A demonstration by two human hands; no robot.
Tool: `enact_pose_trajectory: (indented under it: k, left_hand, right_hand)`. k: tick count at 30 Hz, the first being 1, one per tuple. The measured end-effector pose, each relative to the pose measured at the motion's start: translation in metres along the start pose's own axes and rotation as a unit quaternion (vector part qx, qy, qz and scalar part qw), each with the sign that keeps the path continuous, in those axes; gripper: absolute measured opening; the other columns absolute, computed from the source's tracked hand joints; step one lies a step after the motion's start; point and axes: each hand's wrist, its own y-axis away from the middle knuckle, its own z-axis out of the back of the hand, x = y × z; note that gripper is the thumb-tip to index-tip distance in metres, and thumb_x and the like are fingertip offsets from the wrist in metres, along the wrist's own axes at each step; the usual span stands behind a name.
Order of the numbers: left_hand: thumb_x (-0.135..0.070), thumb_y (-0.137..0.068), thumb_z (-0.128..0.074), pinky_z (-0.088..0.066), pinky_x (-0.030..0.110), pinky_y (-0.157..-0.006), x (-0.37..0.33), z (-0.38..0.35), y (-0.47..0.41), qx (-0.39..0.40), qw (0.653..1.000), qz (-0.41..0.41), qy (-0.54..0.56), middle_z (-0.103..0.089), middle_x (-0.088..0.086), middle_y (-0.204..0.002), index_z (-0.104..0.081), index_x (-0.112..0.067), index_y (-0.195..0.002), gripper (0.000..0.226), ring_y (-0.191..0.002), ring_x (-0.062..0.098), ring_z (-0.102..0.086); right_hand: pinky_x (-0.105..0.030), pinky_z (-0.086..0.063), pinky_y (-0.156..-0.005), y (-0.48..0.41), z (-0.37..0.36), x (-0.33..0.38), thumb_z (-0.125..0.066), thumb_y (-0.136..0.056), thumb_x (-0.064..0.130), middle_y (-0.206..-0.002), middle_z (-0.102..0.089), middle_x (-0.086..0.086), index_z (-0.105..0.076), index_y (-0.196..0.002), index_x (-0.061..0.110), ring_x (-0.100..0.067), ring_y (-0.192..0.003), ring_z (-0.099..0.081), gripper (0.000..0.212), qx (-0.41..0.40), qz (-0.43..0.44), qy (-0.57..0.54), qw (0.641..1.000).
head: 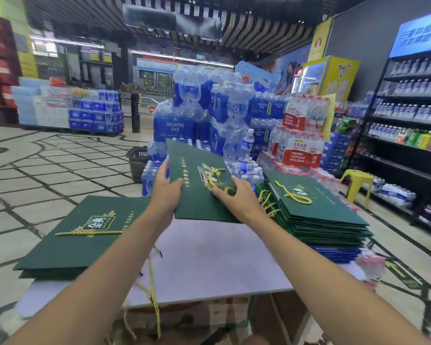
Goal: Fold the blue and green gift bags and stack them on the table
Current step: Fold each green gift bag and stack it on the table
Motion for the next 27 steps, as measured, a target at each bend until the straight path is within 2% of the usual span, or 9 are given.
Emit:
enact_pose_trajectory:
  k: [5, 7, 11, 13, 16, 20, 22, 24, 27]
  left_hand:
    - [0.005, -0.096, -0.049, -0.061, 0.034, -0.069, -0.049, -0.055, -0.019, 0.030, 0.996, -0.066, 0.048, -0.072, -0.005, -0.120, -0.043, -0.024, -0.151, 0.063, -0.094, 0.018, -0.073]
    - [0.006, -0.094, -0.050, -0.061, 0.035, -0.070, -0.053, -0.094, -0.021, 0.073, 0.994, -0.071, 0.040, -0.074, -0.001, -0.115, -0.048, -0.023, -0.144, 0.057, -0.091, 0.018, -0.073]
    - [0.010, -0.092, -0.055, -0.055, 0.023, -0.065, -0.036, -0.173, -0.019, 0.149, 0.988, -0.045, -0.006, -0.070, -0.003, -0.104, -0.053, -0.012, -0.134, 0.048, -0.093, 0.017, -0.068]
    - [0.008, -0.090, -0.056, -0.056, 0.024, -0.071, -0.014, -0.206, -0.015, 0.179, 0.983, -0.018, -0.028, -0.070, -0.002, -0.107, -0.056, -0.013, -0.129, 0.044, -0.097, 0.016, -0.068]
    - [-0.011, -0.079, -0.057, -0.060, 0.042, -0.090, 0.024, -0.237, -0.009, 0.208, 0.974, 0.020, -0.086, -0.072, -0.002, -0.114, -0.057, -0.023, -0.125, 0.047, -0.107, 0.023, -0.069]
    - [-0.041, -0.072, -0.050, -0.052, 0.047, -0.103, 0.068, -0.250, -0.007, 0.252, 0.931, 0.043, -0.262, -0.061, -0.001, -0.130, -0.044, -0.031, -0.142, 0.071, -0.118, 0.027, -0.062]
    - [-0.045, -0.082, -0.053, -0.042, 0.048, -0.113, 0.083, -0.252, -0.007, 0.261, 0.905, 0.026, -0.335, -0.052, 0.007, -0.143, -0.045, -0.024, -0.144, 0.066, -0.137, 0.034, -0.048]
    - [-0.046, -0.098, -0.050, -0.024, 0.051, -0.124, 0.090, -0.249, -0.009, 0.262, 0.866, -0.019, -0.425, -0.025, 0.011, -0.166, -0.033, -0.016, -0.157, 0.068, -0.155, 0.035, -0.017]
    - [-0.045, -0.105, -0.043, -0.017, 0.056, -0.125, 0.076, -0.225, -0.016, 0.238, 0.844, -0.107, -0.470, -0.005, 0.008, -0.173, -0.026, -0.016, -0.161, 0.066, -0.159, 0.026, -0.002]
  right_hand:
    - [-0.039, -0.046, -0.107, -0.033, 0.099, 0.034, -0.070, -0.080, 0.070, -0.144, -0.059, -0.003, -0.055, -0.145, 0.018, -0.024, -0.130, -0.055, 0.085, -0.063, 0.034, 0.051, 0.996]
    - [-0.038, -0.047, -0.104, -0.037, 0.143, 0.026, -0.070, -0.081, 0.070, -0.140, -0.061, -0.003, -0.058, -0.141, 0.017, -0.024, -0.127, -0.058, 0.082, -0.066, 0.029, 0.081, 0.994]
    - [-0.040, -0.040, -0.110, -0.037, 0.213, -0.024, -0.071, -0.082, 0.068, -0.150, -0.054, -0.003, -0.053, -0.146, 0.016, -0.026, -0.135, -0.052, 0.085, -0.061, -0.034, 0.128, 0.989]
    - [-0.041, -0.036, -0.114, -0.032, 0.231, -0.055, -0.069, -0.083, 0.069, -0.157, -0.046, -0.001, -0.046, -0.151, 0.017, -0.026, -0.142, -0.045, 0.089, -0.060, -0.061, 0.160, 0.983]
    - [-0.043, -0.037, -0.116, -0.023, 0.236, -0.105, -0.066, -0.084, 0.071, -0.159, -0.043, -0.002, -0.042, -0.154, 0.020, -0.028, -0.144, -0.042, 0.090, -0.048, -0.098, 0.199, 0.974]
    - [-0.043, -0.041, -0.113, -0.015, 0.224, -0.159, -0.067, -0.081, 0.073, -0.159, -0.044, -0.004, -0.041, -0.155, 0.021, -0.029, -0.142, -0.045, 0.094, -0.011, -0.148, 0.200, 0.969]
    - [-0.042, -0.040, -0.114, -0.014, 0.218, -0.175, -0.065, -0.083, 0.072, -0.159, -0.043, -0.007, -0.037, -0.156, 0.020, -0.031, -0.142, -0.045, 0.094, 0.014, -0.166, 0.214, 0.962]
    - [-0.045, -0.036, -0.117, -0.013, 0.214, -0.179, -0.058, -0.086, 0.075, -0.162, -0.038, -0.007, -0.030, -0.159, 0.021, -0.033, -0.146, -0.039, 0.095, 0.033, -0.172, 0.231, 0.957]
    - [-0.052, -0.028, -0.119, -0.015, 0.214, -0.160, -0.039, -0.086, 0.086, -0.164, -0.033, -0.007, -0.030, -0.160, 0.027, -0.032, -0.149, -0.031, 0.095, -0.007, -0.149, 0.310, 0.939]
